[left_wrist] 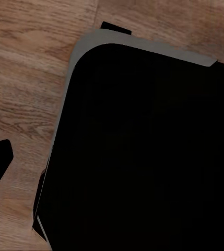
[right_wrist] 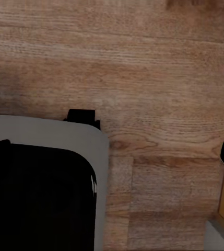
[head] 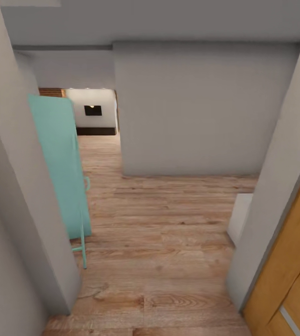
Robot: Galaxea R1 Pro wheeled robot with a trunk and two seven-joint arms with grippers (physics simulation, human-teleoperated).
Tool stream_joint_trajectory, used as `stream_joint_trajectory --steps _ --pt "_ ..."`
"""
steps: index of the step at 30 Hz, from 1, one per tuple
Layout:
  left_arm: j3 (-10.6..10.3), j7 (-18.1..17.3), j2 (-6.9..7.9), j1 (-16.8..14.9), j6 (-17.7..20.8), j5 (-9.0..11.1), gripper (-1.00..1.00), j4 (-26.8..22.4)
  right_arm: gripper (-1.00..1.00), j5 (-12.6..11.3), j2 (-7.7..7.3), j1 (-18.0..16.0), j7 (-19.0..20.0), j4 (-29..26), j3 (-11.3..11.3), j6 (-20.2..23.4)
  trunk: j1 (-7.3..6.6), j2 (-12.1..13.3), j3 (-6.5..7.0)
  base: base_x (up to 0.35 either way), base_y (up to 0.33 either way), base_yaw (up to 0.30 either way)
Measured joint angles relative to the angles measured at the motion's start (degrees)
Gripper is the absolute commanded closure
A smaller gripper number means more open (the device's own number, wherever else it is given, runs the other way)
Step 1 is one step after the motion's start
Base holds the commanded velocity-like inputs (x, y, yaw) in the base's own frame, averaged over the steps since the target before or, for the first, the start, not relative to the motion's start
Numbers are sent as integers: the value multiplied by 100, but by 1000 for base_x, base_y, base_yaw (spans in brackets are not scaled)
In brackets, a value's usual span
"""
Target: Move the two storage containers from the living room to the garage. In the garage, place one container on the floor and stack the other container on top of it (either order is fine).
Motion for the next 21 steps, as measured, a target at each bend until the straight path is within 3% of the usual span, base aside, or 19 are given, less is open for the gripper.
stream_joint_trajectory --steps 14,21 --pt "10 0 -16 -2 -12 -54 -100 -51 -100 0 -1 0 1 0 0 0 0 0 0 326 0 0" --pt "2 0 -17 0 -297 -80 -100 -25 -100 0 0 0 0 -1 0 0 0 0 0 326 0 0"
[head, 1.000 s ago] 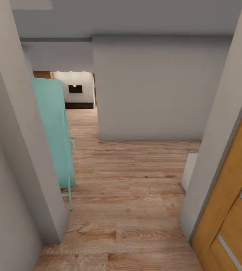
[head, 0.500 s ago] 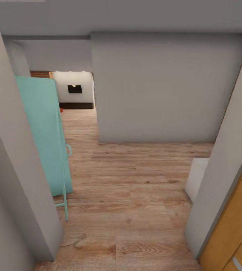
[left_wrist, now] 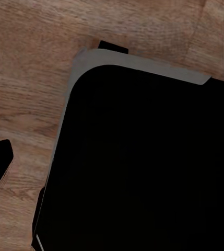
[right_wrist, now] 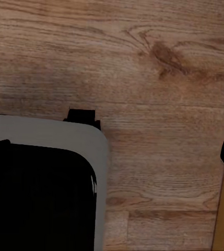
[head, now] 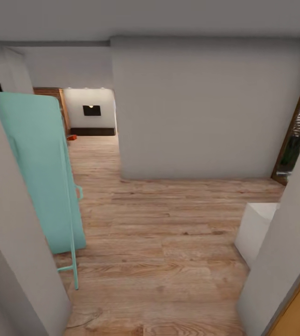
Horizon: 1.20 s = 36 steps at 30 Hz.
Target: Move the two storage containers from the living room to the garage. In the garage, place one container on the floor and stack the other container on top of it (either order is fine).
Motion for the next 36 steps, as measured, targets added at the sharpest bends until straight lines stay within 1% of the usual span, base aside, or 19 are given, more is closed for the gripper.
stream_joint_trajectory --steps 8,36 --pt "-2 0 0 0 -52 -3 -100 7 -100 0 0 0 2 -2 0 0 0 0 0 326 0 0" --pt "-20 0 0 0 -8 13 -100 31 -100 0 0 0 1 1 0 0 0 0 0 326 0 0"
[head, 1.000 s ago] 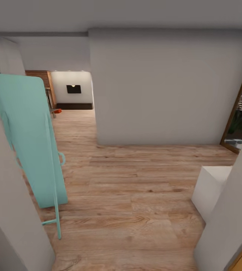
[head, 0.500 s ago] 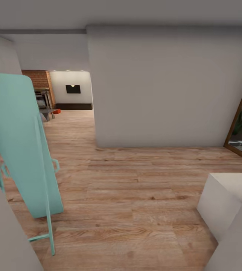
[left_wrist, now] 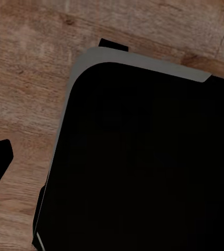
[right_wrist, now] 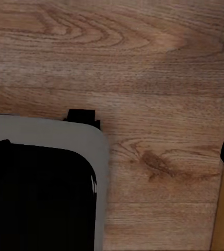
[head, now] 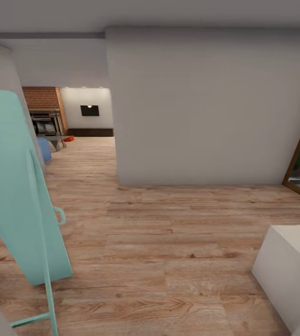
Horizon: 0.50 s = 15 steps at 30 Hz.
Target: Move the two storage containers from the living room to the garage. In the garage, place one container on the floor and stack the other container on top of it (either order is fine).
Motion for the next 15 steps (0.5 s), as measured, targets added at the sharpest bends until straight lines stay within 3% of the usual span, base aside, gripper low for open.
stream_joint_trajectory --steps 15 --pt "2 0 0 0 -33 1 -100 2 -100 0 0 0 0 -1 0 0 0 0 0 326 0 0"
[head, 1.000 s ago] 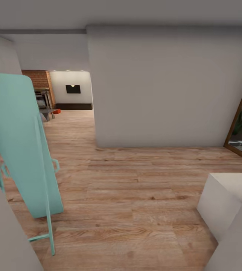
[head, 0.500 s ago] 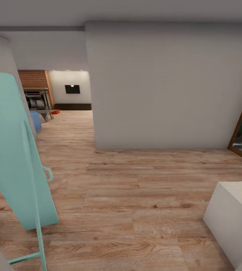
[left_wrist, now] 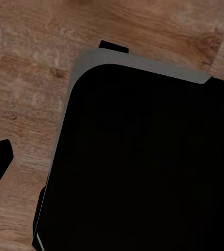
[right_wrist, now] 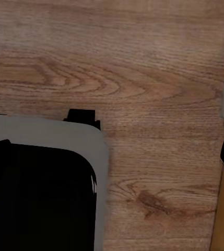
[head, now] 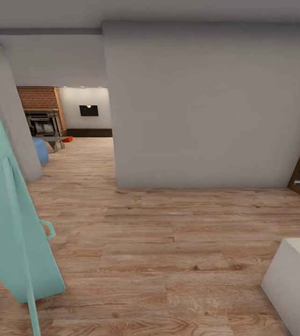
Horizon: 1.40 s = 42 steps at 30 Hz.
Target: Move the two storage containers from the living room to the garage. In the garage, place one container on the floor and stack the other container on top of it (either order is fine).
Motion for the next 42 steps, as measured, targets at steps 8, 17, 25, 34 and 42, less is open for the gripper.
stream_joint_trajectory --steps 8,17,25,34,42 --pt "-7 0 0 0 23 -1 -100 0 -100 0 0 0 0 -2 0 0 0 0 0 326 0 0" --pt "-9 0 2 0 60 -1 -100 0 -100 0 -1 0 0 0 0 0 0 0 0 326 0 0" --pt "-3 0 0 0 41 -1 -100 6 -100 0 0 0 -1 1 0 0 0 0 0 326 0 0" --pt "3 0 -1 0 9 -7 -100 9 -100 -3 0 0 3 0 0 -2 0 0 0 326 0 0" --pt "-6 -6 29 0 -3 -2 -100 -16 -100 -31 23 5 7 -2 -7 -17 3 1 0 81 0 0"
